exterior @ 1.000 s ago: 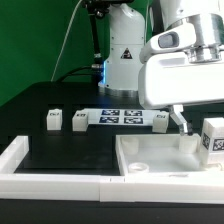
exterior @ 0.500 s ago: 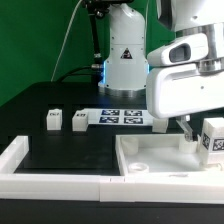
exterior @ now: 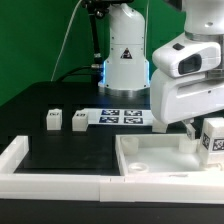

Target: Assemble one leg

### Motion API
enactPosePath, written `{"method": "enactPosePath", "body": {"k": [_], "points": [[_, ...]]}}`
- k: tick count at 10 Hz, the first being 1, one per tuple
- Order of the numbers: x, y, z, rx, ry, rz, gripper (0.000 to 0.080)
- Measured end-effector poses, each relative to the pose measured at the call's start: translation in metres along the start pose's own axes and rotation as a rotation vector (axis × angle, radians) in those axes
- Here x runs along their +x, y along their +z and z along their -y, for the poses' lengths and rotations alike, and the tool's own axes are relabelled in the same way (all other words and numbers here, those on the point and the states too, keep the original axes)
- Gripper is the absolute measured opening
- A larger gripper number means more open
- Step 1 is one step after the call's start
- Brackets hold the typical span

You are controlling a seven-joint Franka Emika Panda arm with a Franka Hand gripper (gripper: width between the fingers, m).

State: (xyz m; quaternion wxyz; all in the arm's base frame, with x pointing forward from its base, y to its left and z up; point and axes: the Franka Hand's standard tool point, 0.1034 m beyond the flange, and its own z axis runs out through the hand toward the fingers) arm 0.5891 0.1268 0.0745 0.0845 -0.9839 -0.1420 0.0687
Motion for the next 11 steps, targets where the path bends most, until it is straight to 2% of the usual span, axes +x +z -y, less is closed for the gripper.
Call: {"method": "enactPosePath", "body": {"k": [1,2,4,5,9,11], "points": [[0.001,0.000,-0.001,-0.001,0.002,-0.003,0.0649],[0.003,-0.002,-0.007,-0.014,0.036,-0.014,0.0649],[0.006,-0.009,-0.016,-0.065,0.056,-0.026,0.0649],[0.010,-0.014,-0.017,-0.075,0.057,-0.029,0.0649],[0.011,-0.014,-0.017,-0.074,0.056,-0.029,0.0649],[0.018,-0.014,-0.026,-0.064,0.015,-0.037,0.0649]]}}
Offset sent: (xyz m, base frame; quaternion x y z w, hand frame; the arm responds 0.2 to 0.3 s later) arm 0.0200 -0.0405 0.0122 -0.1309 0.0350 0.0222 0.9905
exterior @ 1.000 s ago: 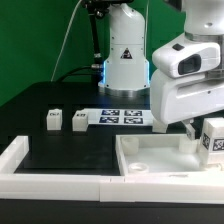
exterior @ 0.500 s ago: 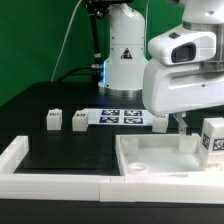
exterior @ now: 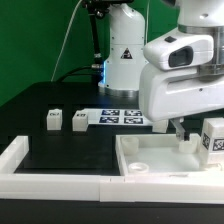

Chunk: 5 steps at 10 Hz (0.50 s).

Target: Assemble one leg

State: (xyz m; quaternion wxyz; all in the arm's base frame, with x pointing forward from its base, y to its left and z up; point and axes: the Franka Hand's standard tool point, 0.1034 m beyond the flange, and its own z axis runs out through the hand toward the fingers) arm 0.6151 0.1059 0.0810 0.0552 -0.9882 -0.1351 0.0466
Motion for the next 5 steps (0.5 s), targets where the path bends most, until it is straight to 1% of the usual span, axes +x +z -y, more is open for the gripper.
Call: {"method": "enactPosePath", "body": {"k": [1,2,3,4,5], "points": [[0.0083,-0.0032,-0.0001,-0.002,0.016,-0.002,0.0649],[0.0115,-0.0043,0.0037,0.001,0.022,0.002,0.0649],[0.0118,-0.0028,0.0056,0.001,0.028,0.001,0.0649],[0.0121,-0.0016,0.0069,0.000,0.025,-0.002,0.0619],[0.0120,-0.0017,0.0064,0.000,0.026,-0.002,0.0619]]}}
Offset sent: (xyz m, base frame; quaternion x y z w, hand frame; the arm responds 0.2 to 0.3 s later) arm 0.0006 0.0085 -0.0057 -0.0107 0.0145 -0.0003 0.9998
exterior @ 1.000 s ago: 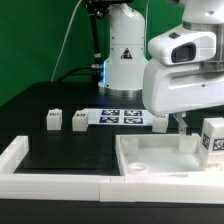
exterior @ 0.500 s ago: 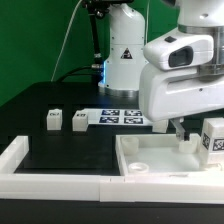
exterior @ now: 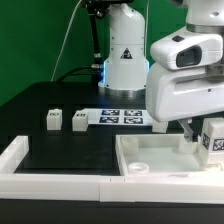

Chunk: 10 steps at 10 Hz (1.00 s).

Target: Assemble one leg

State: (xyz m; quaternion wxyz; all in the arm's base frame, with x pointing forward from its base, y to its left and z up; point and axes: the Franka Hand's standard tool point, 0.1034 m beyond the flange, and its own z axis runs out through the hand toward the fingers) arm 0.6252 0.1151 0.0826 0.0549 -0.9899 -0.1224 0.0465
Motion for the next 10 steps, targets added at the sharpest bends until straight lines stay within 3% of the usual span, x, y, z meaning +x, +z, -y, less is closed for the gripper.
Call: {"method": "enactPosePath", "body": {"k": [2,7,10], "points": [[0.0000,0.0000,0.0000,0.000,0.000,0.000,0.0291],[0.0000,0.0000,0.0000,0.001,0.020,0.000,0.0291],[-0.0019,0.0010,0.0020,0.014,0.427,-0.049,0.0291]]}}
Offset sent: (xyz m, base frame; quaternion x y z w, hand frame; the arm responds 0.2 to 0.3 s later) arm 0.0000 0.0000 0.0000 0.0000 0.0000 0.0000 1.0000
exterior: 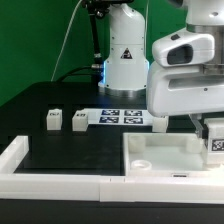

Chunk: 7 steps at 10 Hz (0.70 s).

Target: Assemble one leg

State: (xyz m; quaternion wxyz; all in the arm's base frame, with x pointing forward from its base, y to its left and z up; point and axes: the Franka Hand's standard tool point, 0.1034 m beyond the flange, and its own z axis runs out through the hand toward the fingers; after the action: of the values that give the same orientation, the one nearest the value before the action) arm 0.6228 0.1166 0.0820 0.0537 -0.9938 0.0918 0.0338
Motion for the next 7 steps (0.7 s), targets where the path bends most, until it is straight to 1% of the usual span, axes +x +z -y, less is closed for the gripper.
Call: {"method": "enactPosePath", "body": {"k": [2,5,7], "points": [[0.0005,0.0003,-0.0020,0.004,0.321,-0.005,0.0292],[0.0011,0.0004,-0.0025,-0.005,0.631,-0.012,0.0292],[0.0012,0.0006,-0.0023,0.002,0.841,-0.009,0.0292]]}}
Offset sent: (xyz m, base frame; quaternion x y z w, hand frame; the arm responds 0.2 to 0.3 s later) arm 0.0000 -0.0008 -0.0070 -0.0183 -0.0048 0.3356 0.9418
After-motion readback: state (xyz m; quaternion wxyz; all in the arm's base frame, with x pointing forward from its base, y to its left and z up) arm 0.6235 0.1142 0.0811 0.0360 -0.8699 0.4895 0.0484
